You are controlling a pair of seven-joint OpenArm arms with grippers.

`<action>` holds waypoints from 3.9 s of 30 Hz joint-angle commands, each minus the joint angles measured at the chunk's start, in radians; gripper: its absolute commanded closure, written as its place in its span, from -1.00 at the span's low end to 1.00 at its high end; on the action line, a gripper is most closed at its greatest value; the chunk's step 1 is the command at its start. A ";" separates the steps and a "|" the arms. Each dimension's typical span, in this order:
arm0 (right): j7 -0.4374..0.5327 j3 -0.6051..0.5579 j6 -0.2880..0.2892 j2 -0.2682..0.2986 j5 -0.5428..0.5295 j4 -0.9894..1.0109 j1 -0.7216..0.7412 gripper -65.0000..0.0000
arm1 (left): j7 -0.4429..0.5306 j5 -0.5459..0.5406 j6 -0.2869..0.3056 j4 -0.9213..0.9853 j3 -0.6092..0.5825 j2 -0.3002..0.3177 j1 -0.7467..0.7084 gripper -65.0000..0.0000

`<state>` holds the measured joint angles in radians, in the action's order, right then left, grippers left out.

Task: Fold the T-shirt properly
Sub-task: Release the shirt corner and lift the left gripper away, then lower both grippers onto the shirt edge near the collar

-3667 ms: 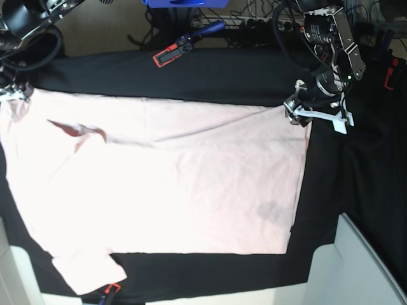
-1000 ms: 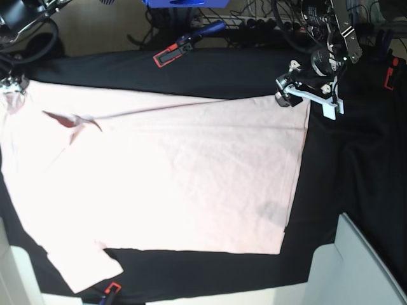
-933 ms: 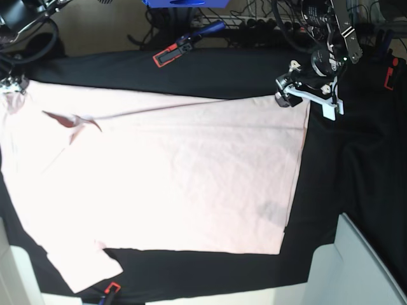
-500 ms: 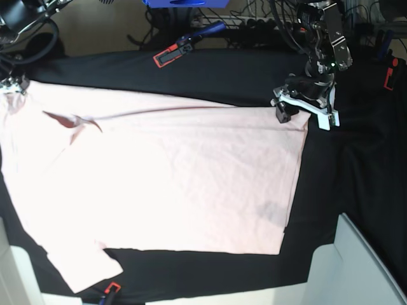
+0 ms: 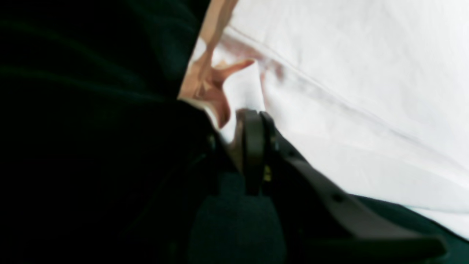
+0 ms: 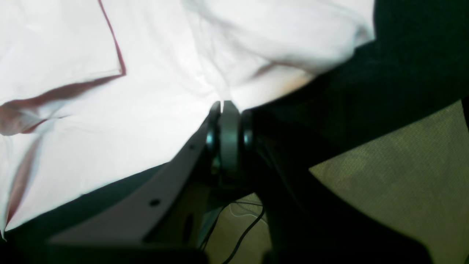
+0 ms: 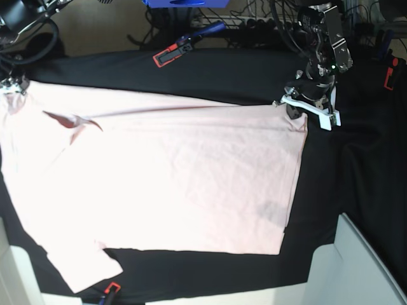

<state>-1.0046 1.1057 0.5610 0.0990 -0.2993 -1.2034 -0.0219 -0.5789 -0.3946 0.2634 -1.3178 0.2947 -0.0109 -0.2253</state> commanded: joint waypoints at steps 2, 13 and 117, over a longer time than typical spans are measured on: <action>0.010 0.000 0.006 0.020 -0.005 -0.013 0.007 0.99 | -0.169 0.026 0.010 0.019 -0.005 -0.018 -0.021 0.72; 0.005 0.000 0.006 0.017 -0.005 -0.013 0.001 0.99 | -0.270 0.026 0.010 -0.070 0.173 -0.031 -0.107 0.73; 0.524 -1.045 0.004 -0.060 0.780 -0.385 -0.312 0.00 | 0.322 0.445 0.119 -0.130 -0.082 0.056 -0.072 -0.16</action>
<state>-0.4950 0.0605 0.5716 0.0334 0.4789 -1.5757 -0.3378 -0.2798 0.0544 0.3756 -1.4296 0.2119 0.0410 -0.2989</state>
